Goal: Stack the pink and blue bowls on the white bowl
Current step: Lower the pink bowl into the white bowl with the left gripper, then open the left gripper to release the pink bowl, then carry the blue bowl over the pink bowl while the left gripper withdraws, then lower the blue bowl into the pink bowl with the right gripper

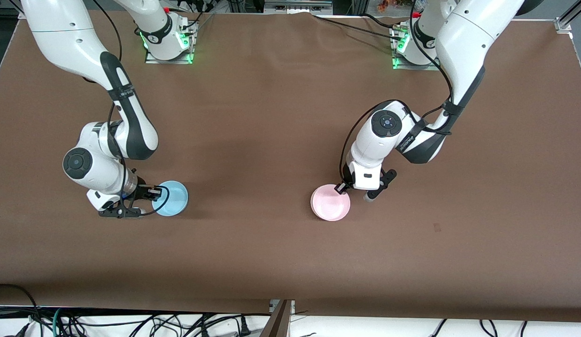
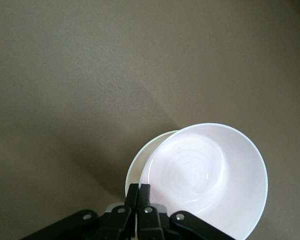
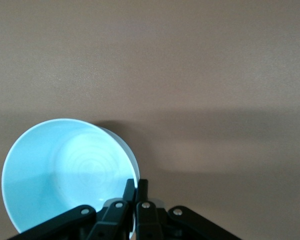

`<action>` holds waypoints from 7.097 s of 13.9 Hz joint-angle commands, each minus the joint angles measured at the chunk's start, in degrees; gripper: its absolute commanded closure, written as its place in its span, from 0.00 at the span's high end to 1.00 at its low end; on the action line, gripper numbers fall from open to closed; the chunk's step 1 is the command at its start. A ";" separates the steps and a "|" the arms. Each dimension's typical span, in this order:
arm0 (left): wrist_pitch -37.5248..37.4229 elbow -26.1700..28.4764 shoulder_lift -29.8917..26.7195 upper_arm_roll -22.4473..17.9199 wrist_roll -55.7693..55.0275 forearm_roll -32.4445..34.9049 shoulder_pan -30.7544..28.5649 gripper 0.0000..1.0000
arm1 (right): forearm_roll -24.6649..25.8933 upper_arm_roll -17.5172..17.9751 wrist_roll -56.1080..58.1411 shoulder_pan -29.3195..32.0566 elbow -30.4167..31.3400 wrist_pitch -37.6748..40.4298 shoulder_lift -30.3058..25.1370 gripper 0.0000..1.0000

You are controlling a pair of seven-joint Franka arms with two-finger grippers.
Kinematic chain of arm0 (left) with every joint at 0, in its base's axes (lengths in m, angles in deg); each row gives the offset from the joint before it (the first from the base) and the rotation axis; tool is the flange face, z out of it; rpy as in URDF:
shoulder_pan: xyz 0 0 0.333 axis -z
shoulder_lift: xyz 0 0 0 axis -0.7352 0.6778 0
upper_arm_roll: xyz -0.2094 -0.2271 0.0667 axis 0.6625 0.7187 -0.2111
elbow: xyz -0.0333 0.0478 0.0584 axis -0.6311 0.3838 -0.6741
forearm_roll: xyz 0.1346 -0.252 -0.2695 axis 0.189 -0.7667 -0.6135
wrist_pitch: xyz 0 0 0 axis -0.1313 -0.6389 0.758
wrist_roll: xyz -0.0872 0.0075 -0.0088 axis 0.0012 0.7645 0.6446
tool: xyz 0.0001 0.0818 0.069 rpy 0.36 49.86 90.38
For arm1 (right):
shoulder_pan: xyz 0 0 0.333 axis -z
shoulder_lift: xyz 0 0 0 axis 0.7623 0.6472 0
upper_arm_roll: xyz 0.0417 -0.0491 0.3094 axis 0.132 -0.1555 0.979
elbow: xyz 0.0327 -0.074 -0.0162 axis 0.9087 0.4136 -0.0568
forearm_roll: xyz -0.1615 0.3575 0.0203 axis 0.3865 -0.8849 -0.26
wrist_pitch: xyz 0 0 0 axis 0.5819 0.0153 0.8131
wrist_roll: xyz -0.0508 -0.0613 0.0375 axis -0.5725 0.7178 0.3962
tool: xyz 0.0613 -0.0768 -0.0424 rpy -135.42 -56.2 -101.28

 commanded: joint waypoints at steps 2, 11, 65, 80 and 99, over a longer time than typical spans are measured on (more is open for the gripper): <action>0.06 -1.09 0.44 -0.43 -1.91 1.90 0.97 0.00 | -2.97 0.50 0.66 -0.13 -4.65 5.77 0.66 0.00; 0.15 -1.18 1.94 -0.95 -4.36 6.11 1.50 0.00 | -6.06 0.50 0.31 -0.13 -8.62 9.93 1.28 0.00; -50.30 -40.55 -0.17 -0.78 52.31 -14.18 -20.55 0.00 | -5.98 1.99 -69.74 -35.20 -44.13 -3.34 24.48 0.00; -51.71 -40.29 -1.23 -0.95 59.27 -14.89 -24.16 0.00 | -5.89 0.59 -68.86 -35.29 -47.65 -8.00 28.88 0.00; -51.71 -40.29 -1.49 -0.95 59.27 -14.80 -24.16 0.00 | -2.11 0.76 -68.60 -35.64 -47.03 -5.19 28.96 0.00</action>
